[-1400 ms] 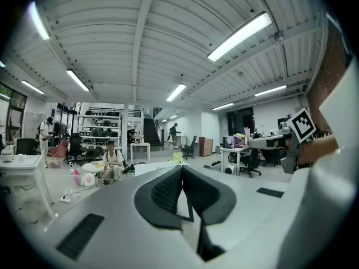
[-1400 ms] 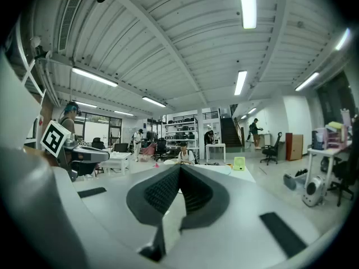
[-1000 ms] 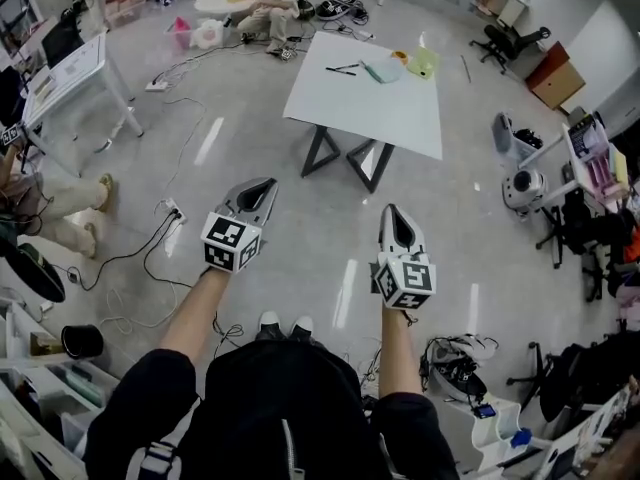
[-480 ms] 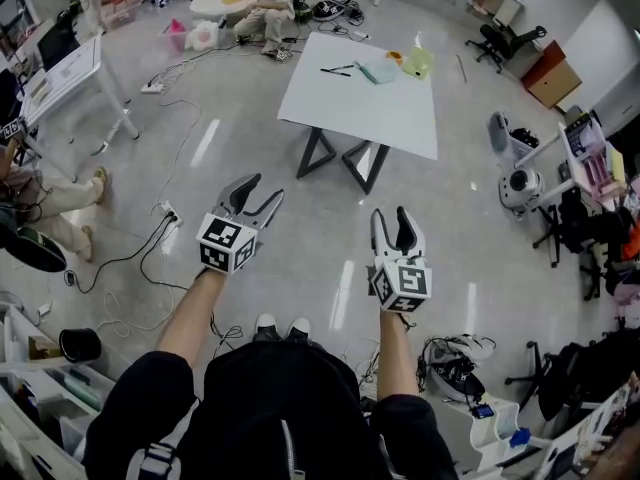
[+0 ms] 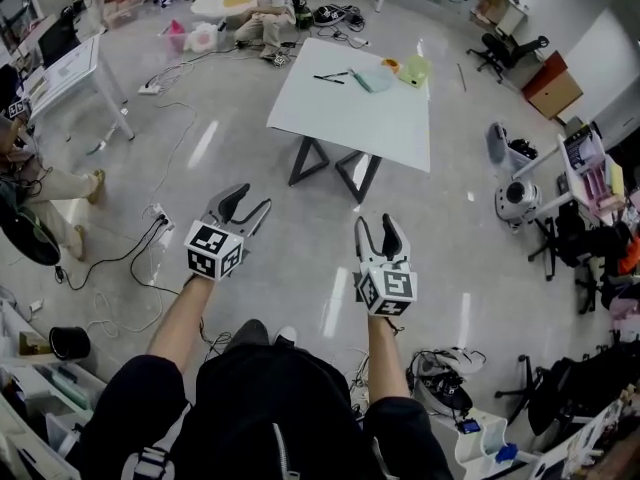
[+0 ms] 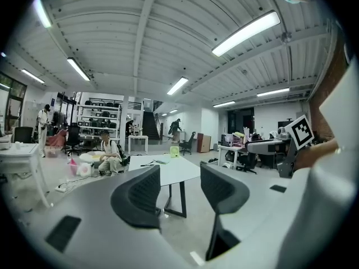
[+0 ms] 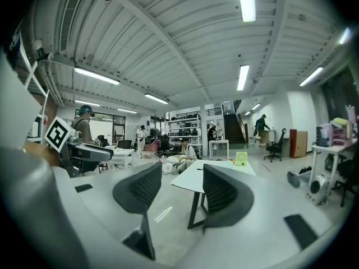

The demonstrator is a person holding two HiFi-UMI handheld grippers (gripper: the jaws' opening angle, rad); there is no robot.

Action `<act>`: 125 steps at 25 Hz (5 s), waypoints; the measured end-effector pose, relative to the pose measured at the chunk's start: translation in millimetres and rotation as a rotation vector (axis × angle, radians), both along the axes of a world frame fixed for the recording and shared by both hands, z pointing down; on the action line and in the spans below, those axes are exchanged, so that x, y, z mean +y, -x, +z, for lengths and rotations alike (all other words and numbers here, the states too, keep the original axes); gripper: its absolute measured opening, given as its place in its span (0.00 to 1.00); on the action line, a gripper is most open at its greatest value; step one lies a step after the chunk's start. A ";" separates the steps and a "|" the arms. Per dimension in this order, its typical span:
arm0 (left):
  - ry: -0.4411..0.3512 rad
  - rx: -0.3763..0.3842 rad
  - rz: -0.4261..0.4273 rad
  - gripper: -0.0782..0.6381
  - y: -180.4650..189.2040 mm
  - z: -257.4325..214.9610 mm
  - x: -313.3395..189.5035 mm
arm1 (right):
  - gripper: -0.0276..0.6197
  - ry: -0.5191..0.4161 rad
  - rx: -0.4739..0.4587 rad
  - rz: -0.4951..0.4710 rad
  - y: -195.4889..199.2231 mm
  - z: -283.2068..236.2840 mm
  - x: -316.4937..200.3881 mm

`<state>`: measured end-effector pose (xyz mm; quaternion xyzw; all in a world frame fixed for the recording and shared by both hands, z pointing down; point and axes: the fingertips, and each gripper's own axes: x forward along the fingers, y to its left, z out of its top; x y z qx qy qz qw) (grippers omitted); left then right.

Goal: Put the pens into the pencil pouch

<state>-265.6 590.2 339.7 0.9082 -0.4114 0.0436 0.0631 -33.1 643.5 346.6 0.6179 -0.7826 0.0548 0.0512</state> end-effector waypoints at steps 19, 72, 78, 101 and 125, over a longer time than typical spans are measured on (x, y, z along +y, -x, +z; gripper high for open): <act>-0.010 0.001 0.037 0.43 -41.3 11.9 -147.3 | 0.39 0.033 0.017 -0.012 -27.1 14.0 -149.0; 0.083 -0.057 -0.036 0.40 -195.1 39.7 -669.2 | 0.39 0.147 0.067 -0.179 -169.2 54.5 -702.7; 0.119 -0.059 -0.011 0.40 -194.8 58.2 -692.1 | 0.39 0.194 0.073 -0.155 -174.0 71.5 -721.2; 0.297 -0.098 -0.002 0.40 -187.2 160.1 -707.9 | 0.35 0.524 0.402 -0.359 -167.8 249.3 -733.9; 0.379 -0.111 -0.073 0.40 -148.4 193.7 -694.7 | 0.18 0.690 0.667 -0.377 -184.0 321.6 -731.5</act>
